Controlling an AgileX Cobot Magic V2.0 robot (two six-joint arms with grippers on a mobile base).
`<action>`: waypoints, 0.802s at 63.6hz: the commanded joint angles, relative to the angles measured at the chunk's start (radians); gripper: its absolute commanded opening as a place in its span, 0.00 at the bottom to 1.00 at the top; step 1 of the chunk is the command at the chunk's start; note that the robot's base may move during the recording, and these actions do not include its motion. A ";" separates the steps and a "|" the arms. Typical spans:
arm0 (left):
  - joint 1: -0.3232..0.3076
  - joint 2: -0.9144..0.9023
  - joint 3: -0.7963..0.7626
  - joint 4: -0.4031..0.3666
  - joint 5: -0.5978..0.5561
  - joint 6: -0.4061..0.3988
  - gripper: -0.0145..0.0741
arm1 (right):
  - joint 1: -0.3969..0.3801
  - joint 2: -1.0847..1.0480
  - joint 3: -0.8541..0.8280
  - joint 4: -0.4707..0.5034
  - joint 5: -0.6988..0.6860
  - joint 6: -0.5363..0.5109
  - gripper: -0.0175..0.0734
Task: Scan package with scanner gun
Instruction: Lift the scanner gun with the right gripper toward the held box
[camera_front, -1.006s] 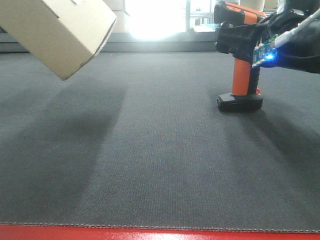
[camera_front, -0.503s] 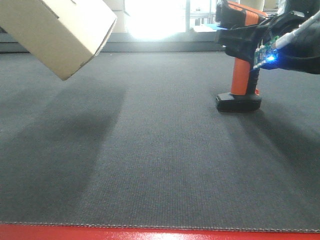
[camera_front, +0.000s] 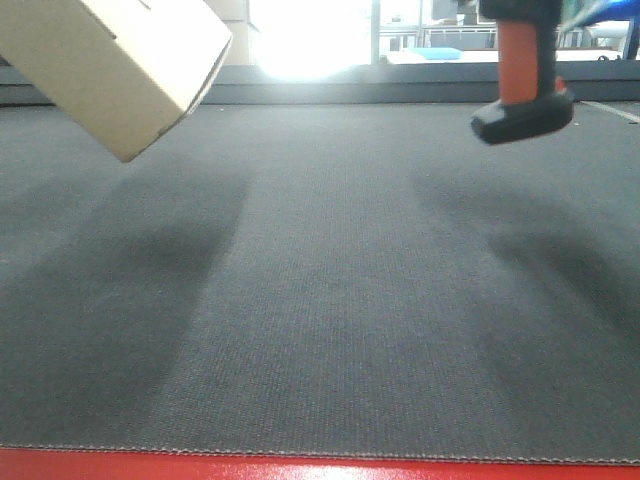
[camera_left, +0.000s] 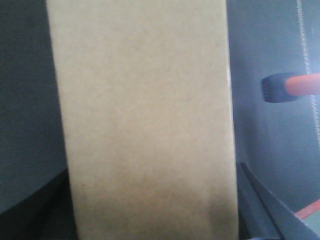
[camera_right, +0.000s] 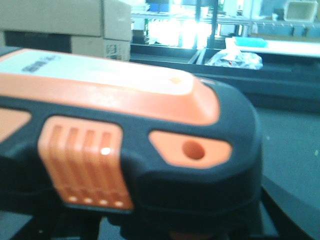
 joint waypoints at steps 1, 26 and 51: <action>0.000 -0.013 -0.005 0.025 -0.006 0.000 0.04 | -0.005 -0.065 -0.036 -0.007 0.062 -0.112 0.02; 0.000 -0.013 -0.005 0.102 -0.006 0.000 0.04 | -0.025 -0.115 -0.108 -0.006 0.235 -0.301 0.02; 0.000 -0.013 -0.005 0.137 -0.006 0.000 0.04 | -0.075 -0.115 -0.150 -0.006 0.255 -0.310 0.02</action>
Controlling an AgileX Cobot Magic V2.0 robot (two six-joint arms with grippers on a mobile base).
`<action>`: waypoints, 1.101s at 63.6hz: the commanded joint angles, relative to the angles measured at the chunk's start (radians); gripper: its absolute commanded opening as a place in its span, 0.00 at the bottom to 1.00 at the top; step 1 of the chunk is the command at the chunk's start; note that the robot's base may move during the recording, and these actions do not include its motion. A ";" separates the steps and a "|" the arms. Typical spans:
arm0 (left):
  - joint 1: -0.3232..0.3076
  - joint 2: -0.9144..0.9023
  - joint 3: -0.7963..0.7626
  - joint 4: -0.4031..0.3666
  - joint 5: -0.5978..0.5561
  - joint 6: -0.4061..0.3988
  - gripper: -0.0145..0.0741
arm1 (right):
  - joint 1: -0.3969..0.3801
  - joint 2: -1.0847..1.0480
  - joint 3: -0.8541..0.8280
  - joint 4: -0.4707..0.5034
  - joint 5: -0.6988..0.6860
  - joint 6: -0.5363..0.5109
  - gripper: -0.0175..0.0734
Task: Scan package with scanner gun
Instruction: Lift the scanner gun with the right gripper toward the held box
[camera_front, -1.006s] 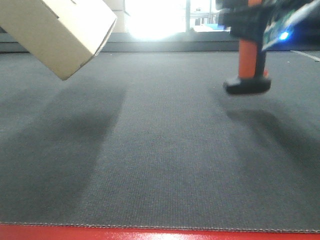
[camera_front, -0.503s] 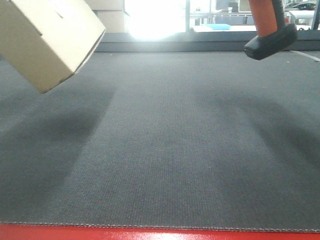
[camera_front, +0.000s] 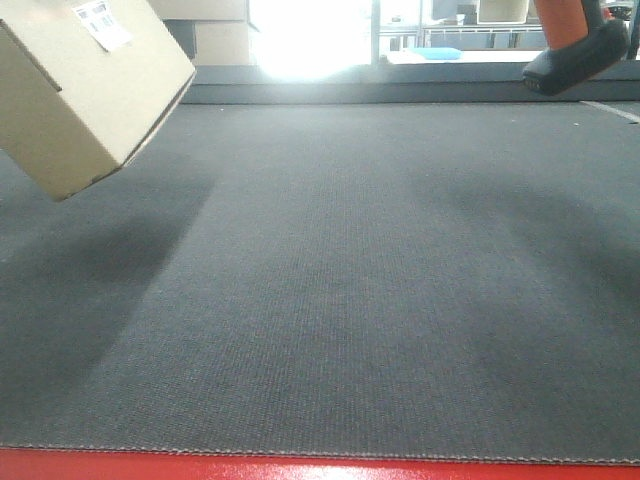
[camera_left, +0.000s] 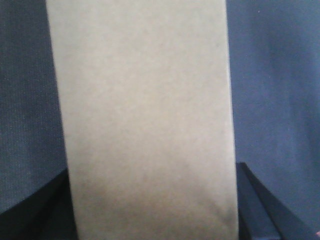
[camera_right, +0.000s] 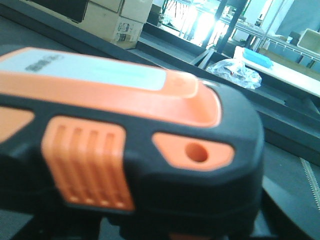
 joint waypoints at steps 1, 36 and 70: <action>0.000 -0.013 -0.005 -0.012 -0.006 0.000 0.04 | -0.003 -0.019 -0.019 -0.006 -0.057 -0.009 0.02; 0.000 -0.013 -0.005 0.013 -0.006 0.000 0.04 | -0.003 -0.016 -0.019 -0.006 -0.072 -0.125 0.02; 0.000 -0.013 -0.005 0.013 -0.006 0.000 0.04 | -0.003 -0.016 -0.019 0.053 -0.081 -0.125 0.02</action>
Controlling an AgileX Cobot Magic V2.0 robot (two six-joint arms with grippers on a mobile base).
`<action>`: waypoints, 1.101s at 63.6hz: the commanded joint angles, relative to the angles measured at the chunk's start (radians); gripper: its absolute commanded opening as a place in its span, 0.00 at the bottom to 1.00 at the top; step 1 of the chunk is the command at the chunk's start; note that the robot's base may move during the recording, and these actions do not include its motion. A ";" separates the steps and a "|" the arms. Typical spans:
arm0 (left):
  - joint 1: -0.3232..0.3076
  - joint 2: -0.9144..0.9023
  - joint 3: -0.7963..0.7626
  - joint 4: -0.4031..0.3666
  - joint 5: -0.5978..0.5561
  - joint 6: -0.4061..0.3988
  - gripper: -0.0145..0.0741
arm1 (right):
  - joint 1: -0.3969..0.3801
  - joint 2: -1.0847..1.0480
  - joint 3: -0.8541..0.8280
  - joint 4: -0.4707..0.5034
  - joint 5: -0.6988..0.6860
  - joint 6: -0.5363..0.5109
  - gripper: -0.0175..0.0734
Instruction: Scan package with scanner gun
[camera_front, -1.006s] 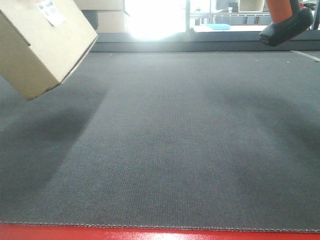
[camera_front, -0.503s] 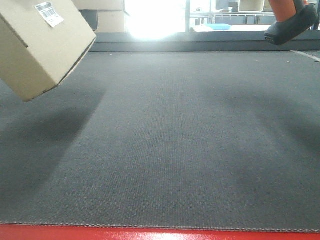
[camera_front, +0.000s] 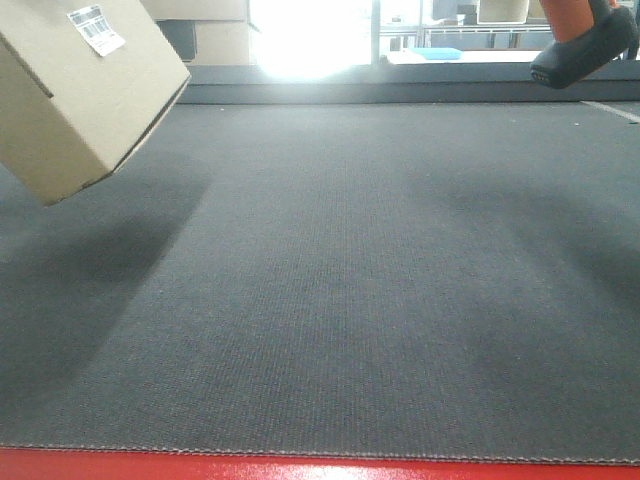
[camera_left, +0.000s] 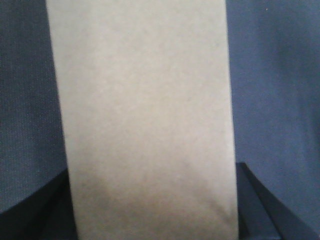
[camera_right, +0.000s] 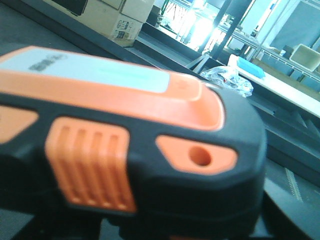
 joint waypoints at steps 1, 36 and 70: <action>0.000 -0.013 -0.005 -0.010 -0.006 0.000 0.04 | -0.003 -0.016 -0.018 0.025 -0.076 -0.010 0.02; 0.000 -0.013 -0.005 0.011 -0.006 0.000 0.04 | -0.003 -0.058 -0.018 0.269 -0.049 -0.008 0.02; -0.029 -0.013 -0.062 0.319 -0.006 -0.036 0.04 | -0.003 -0.169 0.000 0.559 0.017 -0.008 0.02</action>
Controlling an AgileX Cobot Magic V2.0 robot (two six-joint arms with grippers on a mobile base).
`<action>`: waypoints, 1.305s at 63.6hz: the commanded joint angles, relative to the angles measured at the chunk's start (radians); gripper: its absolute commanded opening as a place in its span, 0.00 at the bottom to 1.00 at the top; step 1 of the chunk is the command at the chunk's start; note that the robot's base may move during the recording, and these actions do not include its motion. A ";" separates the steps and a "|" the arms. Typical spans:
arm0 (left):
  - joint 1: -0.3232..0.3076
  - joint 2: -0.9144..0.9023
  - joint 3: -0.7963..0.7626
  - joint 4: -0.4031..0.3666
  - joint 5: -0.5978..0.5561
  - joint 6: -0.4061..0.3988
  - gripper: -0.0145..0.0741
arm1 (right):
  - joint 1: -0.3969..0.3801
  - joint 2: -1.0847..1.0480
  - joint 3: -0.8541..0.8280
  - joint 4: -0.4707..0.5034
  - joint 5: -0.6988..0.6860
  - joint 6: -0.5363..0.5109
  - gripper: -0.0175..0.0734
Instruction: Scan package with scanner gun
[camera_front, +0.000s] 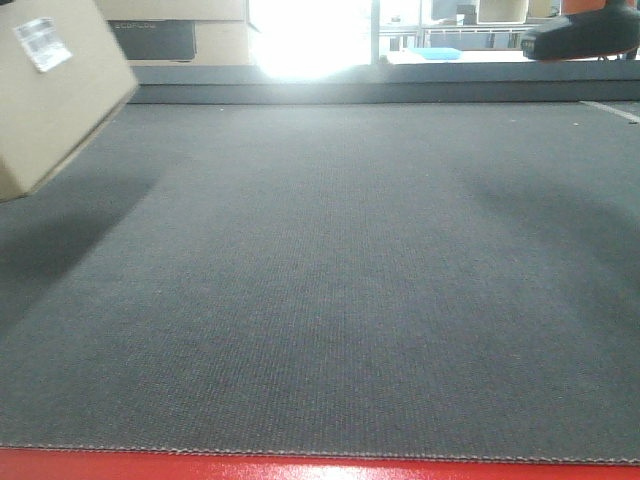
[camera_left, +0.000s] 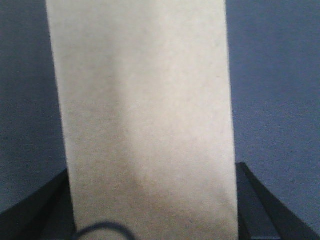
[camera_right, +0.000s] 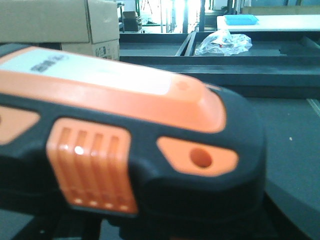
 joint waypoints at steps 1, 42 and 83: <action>-0.020 -0.013 -0.013 0.061 -0.008 -0.016 0.04 | -0.003 -0.024 0.002 0.044 -0.047 -0.008 0.02; -0.042 -0.011 -0.013 0.062 -0.008 -0.034 0.04 | -0.003 0.111 0.142 -0.152 -0.223 0.226 0.02; -0.042 -0.011 -0.013 0.062 -0.008 -0.034 0.04 | -0.003 0.288 0.142 -0.610 -0.442 0.712 0.02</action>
